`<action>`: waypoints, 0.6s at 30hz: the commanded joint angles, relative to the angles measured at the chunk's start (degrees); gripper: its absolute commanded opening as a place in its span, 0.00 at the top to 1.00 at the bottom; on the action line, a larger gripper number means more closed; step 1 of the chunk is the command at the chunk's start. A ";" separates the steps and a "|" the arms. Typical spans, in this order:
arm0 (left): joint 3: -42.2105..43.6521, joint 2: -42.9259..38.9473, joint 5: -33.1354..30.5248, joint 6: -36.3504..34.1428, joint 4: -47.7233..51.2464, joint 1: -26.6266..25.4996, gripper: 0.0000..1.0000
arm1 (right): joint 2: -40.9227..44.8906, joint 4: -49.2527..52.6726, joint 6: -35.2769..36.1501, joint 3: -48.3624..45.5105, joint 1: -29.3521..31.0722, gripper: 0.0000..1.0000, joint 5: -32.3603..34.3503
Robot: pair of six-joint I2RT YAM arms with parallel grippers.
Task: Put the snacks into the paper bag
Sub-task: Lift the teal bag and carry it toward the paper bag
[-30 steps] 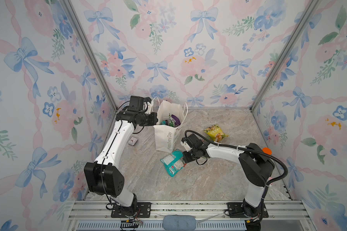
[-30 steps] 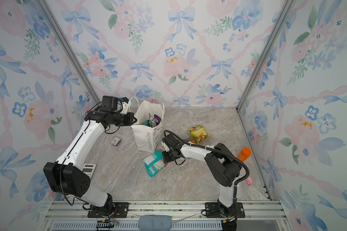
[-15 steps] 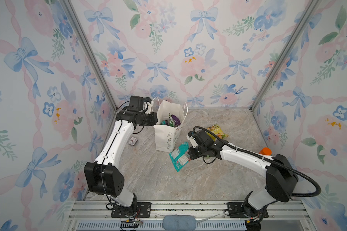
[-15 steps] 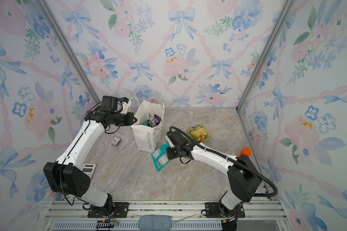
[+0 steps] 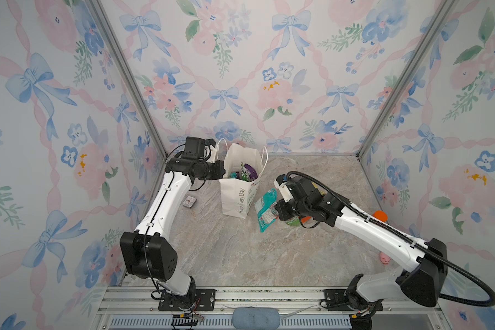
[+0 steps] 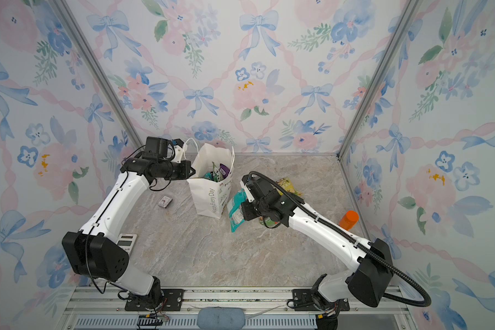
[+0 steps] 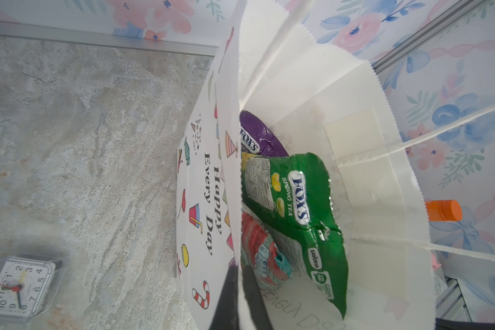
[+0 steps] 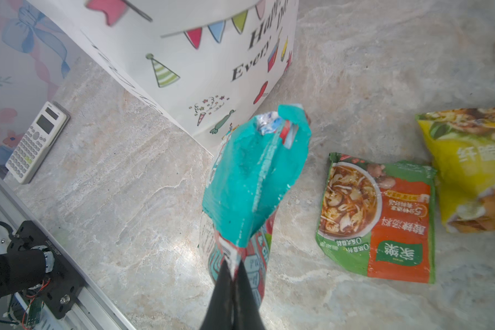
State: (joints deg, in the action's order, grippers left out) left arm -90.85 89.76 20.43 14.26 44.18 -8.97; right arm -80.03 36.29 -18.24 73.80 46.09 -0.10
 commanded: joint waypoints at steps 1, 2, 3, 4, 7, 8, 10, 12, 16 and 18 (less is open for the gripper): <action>0.41 0.68 0.59 0.50 -2.21 -0.17 1.00 | 2.54 4.71 3.12 4.79 1.41 1.00 2.40; 0.41 0.68 0.66 0.57 -2.23 -0.17 1.00 | 2.83 5.77 3.65 5.69 1.58 1.00 2.76; 0.47 0.68 0.67 0.55 -2.19 -0.15 1.00 | 3.13 6.74 4.14 6.42 1.87 1.00 3.04; 0.41 0.68 0.68 0.51 -2.17 -0.16 1.00 | 3.41 7.47 4.54 7.04 2.12 1.00 3.38; 0.41 0.60 0.65 0.50 -2.20 -0.17 1.00 | 4.58 9.31 5.35 8.68 3.12 1.00 4.48; 0.45 0.52 0.66 0.50 -2.22 -0.17 1.00 | 4.84 10.25 5.50 9.49 3.50 1.00 4.72; 0.41 0.44 0.58 0.50 -2.20 -0.17 1.00 | 5.36 11.86 5.80 11.08 4.54 1.00 5.25; 0.44 0.54 0.58 0.54 -2.18 -0.16 1.00 | 6.05 13.10 6.19 12.41 5.90 1.00 6.15; 0.42 0.66 0.47 0.51 -2.21 -0.12 1.00 | 6.81 15.94 6.96 15.89 8.40 1.00 7.88; 0.41 0.64 0.41 0.53 -2.17 -0.16 1.00 | 6.81 17.28 7.08 18.12 9.37 1.00 8.83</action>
State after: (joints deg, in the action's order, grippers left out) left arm -90.85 89.76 20.43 14.24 44.18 -8.97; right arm -75.00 51.22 -12.45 87.92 54.11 6.11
